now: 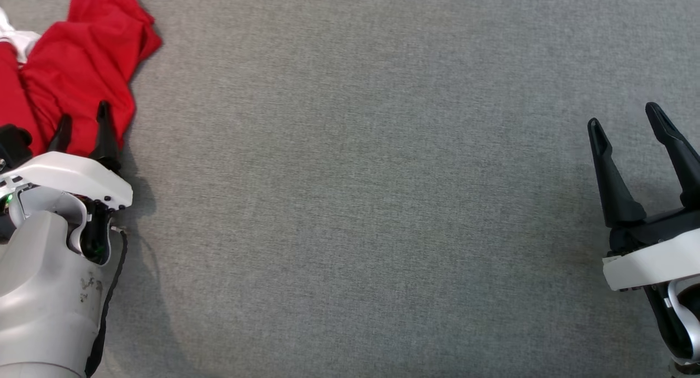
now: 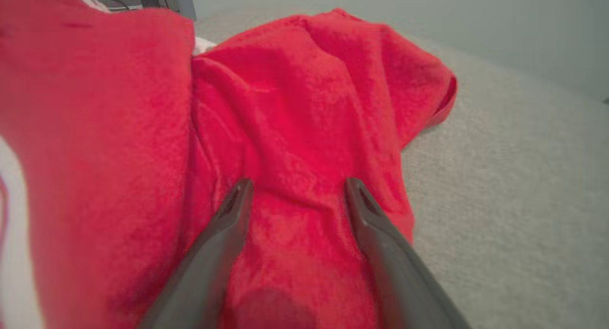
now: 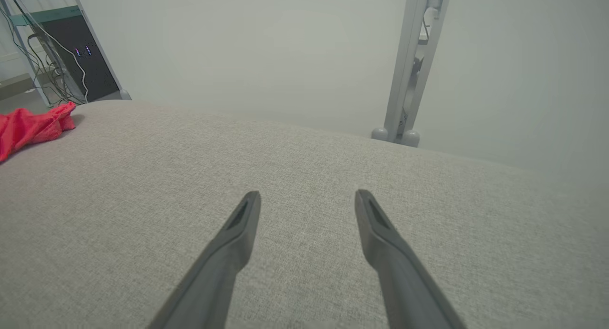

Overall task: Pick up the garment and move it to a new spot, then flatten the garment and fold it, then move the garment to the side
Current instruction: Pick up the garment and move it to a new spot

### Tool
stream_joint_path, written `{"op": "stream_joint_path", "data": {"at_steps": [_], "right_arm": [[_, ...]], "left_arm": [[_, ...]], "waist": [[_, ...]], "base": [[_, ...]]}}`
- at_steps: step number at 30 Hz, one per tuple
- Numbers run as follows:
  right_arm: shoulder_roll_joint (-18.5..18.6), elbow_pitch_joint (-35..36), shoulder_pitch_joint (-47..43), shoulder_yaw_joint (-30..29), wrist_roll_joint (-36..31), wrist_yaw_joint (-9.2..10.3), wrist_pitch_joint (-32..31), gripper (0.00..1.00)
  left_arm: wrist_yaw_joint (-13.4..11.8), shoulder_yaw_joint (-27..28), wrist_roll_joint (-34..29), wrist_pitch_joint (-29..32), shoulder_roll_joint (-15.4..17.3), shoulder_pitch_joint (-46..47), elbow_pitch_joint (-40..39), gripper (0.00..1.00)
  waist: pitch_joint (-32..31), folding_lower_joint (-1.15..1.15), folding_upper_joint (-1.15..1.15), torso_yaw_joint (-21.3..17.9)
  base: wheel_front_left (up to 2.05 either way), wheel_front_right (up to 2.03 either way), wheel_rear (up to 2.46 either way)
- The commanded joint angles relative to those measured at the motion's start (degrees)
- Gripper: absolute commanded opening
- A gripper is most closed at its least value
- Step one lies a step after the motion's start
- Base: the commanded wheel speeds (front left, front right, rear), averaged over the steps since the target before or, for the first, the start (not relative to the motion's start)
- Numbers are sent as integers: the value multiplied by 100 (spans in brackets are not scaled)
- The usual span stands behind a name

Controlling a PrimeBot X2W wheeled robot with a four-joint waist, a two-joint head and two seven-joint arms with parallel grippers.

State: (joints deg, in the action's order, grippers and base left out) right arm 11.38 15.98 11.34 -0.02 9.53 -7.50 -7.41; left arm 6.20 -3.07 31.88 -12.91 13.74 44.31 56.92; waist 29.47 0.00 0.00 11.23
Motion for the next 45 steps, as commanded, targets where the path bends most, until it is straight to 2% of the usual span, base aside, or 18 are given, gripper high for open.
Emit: {"op": "stream_joint_path", "data": {"at_steps": [1,2,3,5,10,15,18,22,27,33,41,45], "right_arm": [[14,-14,64,-17,-37,1,63,100],[10,-36,75,-11,-34,1,90,100],[3,-54,82,-11,-33,1,105,100],[-24,-105,99,5,-25,1,147,100],[-110,-276,80,-15,46,1,350,100],[-172,-455,10,16,90,1,534,100],[-252,-603,-75,18,139,1,665,100],[-318,-846,-202,2,205,1,789,100],[-373,-1067,-422,6,260,1,883,100],[-397,-1197,-686,-27,277,1,922,100],[-448,-1242,-925,30,307,1,953,100],[-466,-1222,-944,30,310,1,969,100]], "left_arm": [[34,-37,34,46,65,162,264,100],[50,-67,33,127,68,212,442,100],[62,-74,60,162,66,249,576,85],[72,-88,90,231,73,272,831,0],[97,-74,105,-45,193,250,1052,0],[101,106,165,-211,346,100,904,0],[-17,364,98,-227,437,-193,392,0],[-216,687,-192,-224,403,-892,-536,0],[-431,998,-619,-225,185,-1842,-1681,0],[-632,1106,-1027,-225,-125,-2882,-2954,0],[-907,755,-1304,-1,-534,-4112,-4450,0],[-894,543,-1283,218,-675,-4345,-4933,0]], "waist": [[81,0,0,-97],[89,0,0,-112],[95,0,0,-127],[75,0,0,-170],[-112,0,0,-256],[-401,0,0,-329],[-677,0,0,-384],[-1062,0,0,-448],[-1494,0,0,-511],[-1907,0,0,-608],[-2272,0,0,-917],[-2294,0,0,-1094]], "base": [[0,0,0],[0,0,0],[0,0,0],[0,0,0],[0,0,0],[0,0,0],[0,0,0],[0,0,0],[0,0,0],[0,0,0],[0,0,0],[0,0,0]]}}
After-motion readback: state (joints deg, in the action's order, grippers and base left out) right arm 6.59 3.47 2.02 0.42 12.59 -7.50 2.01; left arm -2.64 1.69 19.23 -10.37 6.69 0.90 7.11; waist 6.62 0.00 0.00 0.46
